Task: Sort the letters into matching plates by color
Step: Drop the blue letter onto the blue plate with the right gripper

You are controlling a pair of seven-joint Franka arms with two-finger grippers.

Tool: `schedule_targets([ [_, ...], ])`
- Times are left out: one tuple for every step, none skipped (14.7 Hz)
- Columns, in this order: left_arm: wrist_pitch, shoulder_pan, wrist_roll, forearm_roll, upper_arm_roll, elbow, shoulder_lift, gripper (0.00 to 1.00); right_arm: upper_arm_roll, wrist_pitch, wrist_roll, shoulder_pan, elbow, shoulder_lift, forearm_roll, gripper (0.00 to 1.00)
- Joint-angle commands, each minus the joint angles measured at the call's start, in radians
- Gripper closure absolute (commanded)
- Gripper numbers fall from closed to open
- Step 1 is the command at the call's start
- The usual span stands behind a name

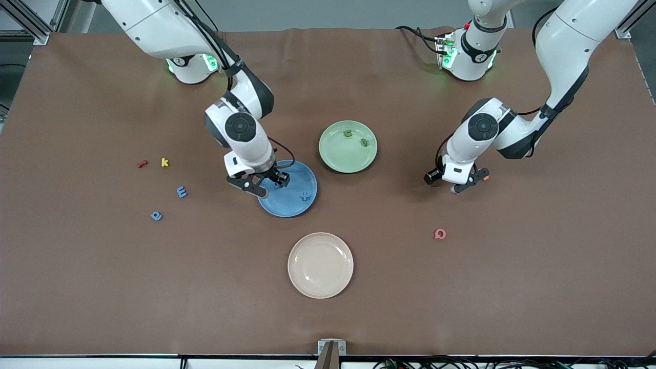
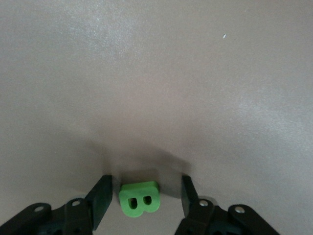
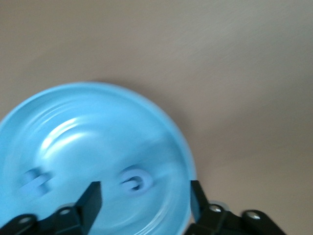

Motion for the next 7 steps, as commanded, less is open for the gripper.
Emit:
schedule_targets([
  [0.016, 0.001, -0.03, 0.028, -0.001, -0.007, 0.003, 0.36, 0.007, -0.07, -0.193, -0.11, -0.009, -0.041, 0.001, 0.0],
  [0.016, 0.001, -0.033, 0.028, -0.001, -0.007, 0.003, 0.4, 0.009, -0.063, -0.277, -0.158, -0.05, -0.063, 0.001, 0.0],
  [0.016, 0.001, -0.033, 0.028, -0.003, -0.007, 0.003, 0.46, 0.01, -0.06, -0.357, -0.202, -0.076, -0.081, 0.001, 0.0],
  [0.016, 0.001, -0.032, 0.03, -0.001, -0.007, 0.003, 0.53, 0.009, -0.055, -0.425, -0.234, -0.099, -0.101, 0.001, 0.0],
  [0.016, 0.001, -0.032, 0.028, -0.001, -0.007, 0.003, 0.59, 0.009, -0.053, -0.5, -0.28, -0.122, -0.12, 0.001, 0.0],
  [0.016, 0.001, -0.032, 0.028, -0.003, -0.007, 0.003, 0.66, 0.009, -0.052, -0.581, -0.323, -0.131, -0.127, 0.001, 0.0],
  [0.016, 0.001, -0.032, 0.03, -0.003, -0.007, 0.002, 0.72, 0.009, -0.04, -0.656, -0.365, -0.145, -0.132, 0.001, 0.0],
])
